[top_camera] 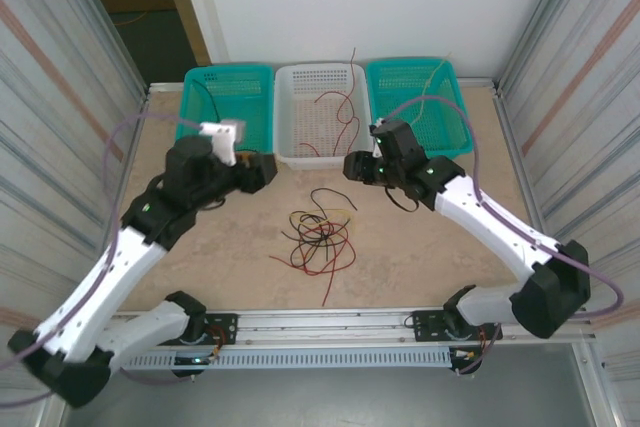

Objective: Untangle the cables

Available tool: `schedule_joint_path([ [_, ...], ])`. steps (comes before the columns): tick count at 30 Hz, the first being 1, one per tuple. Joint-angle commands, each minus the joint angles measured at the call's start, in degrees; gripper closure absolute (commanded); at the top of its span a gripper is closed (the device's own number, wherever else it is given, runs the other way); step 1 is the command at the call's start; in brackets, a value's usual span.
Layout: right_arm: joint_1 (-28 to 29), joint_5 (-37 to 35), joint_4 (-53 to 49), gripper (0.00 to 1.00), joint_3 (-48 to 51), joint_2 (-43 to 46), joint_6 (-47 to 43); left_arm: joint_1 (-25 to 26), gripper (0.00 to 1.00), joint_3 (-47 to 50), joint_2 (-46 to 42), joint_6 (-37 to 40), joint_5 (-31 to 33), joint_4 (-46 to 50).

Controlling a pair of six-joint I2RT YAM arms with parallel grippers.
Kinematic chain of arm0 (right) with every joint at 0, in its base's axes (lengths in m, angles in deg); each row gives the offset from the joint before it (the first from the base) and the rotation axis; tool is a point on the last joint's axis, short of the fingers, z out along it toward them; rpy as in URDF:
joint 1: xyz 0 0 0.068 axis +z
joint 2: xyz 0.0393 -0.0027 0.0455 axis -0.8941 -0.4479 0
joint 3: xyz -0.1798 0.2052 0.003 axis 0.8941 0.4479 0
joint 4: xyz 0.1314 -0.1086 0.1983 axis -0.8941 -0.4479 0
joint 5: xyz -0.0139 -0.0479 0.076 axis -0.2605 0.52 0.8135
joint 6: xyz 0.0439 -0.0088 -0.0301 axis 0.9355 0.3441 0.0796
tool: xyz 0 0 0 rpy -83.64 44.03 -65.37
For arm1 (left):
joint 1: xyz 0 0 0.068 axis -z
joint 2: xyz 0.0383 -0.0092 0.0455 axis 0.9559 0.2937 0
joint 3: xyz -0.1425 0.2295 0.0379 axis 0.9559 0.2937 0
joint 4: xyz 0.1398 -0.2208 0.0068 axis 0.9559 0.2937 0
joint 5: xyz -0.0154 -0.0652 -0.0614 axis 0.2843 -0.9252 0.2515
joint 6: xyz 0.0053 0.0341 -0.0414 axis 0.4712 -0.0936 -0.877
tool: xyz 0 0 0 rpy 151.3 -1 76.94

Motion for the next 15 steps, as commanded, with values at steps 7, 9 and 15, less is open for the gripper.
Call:
schedule_joint_path([
  [7,5.09,-0.27,0.18,0.47,-5.1,-5.32,-2.83,0.46,0.47,15.58,-16.59,-13.07,-0.48,11.48],
  [9,6.04,-1.67,-0.37,0.46,-4.14,-5.61,-2.81,0.46,0.49,17.52,-16.84,-14.66,-1.47,10.36],
  [15,7.27,-4.01,-1.53,0.45,0.01,-6.23,-1.8,0.55,0.51,19.74,-11.43,-15.44,-4.26,5.38],
])
